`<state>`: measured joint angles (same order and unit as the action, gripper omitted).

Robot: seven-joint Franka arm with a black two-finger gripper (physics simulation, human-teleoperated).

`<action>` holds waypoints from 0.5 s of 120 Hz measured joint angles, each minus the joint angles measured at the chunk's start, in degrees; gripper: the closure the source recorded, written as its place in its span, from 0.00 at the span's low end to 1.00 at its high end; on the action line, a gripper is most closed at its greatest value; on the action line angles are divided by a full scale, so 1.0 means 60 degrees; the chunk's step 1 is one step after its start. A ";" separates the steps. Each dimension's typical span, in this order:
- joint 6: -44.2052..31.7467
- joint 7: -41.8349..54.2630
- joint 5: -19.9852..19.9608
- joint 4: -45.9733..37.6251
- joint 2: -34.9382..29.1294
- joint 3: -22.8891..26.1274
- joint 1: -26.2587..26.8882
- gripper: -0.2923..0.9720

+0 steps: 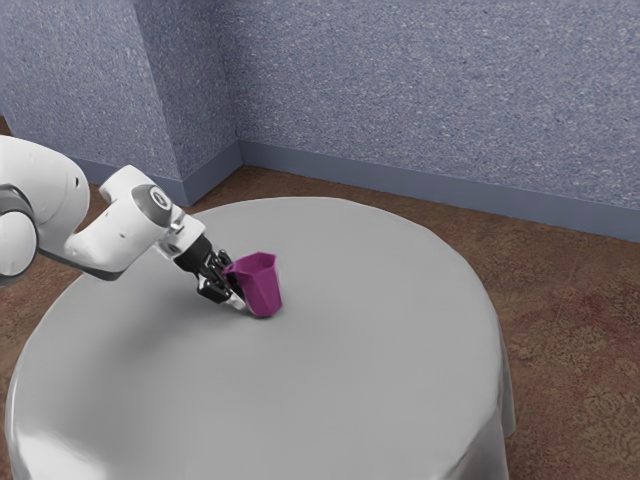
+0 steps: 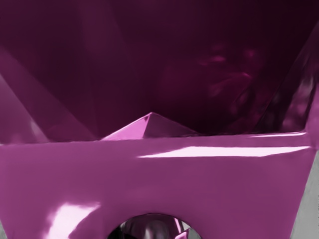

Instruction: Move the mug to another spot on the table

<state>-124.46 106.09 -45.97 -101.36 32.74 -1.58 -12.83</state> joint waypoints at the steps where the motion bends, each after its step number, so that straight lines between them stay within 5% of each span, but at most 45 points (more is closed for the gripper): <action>1: 0.0005 -0.0014 0.0003 0.0000 0.0000 0.0000 0.0000 0.65; 30: 0.0083 -0.0349 0.0026 -0.0002 -0.0004 0.0007 0.0012 0.42; 60: 0.0117 -0.0572 0.0039 -0.0032 -0.0124 0.0015 0.0068 0.31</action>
<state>-123.76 102.65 -45.73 -101.55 31.99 -1.49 -12.43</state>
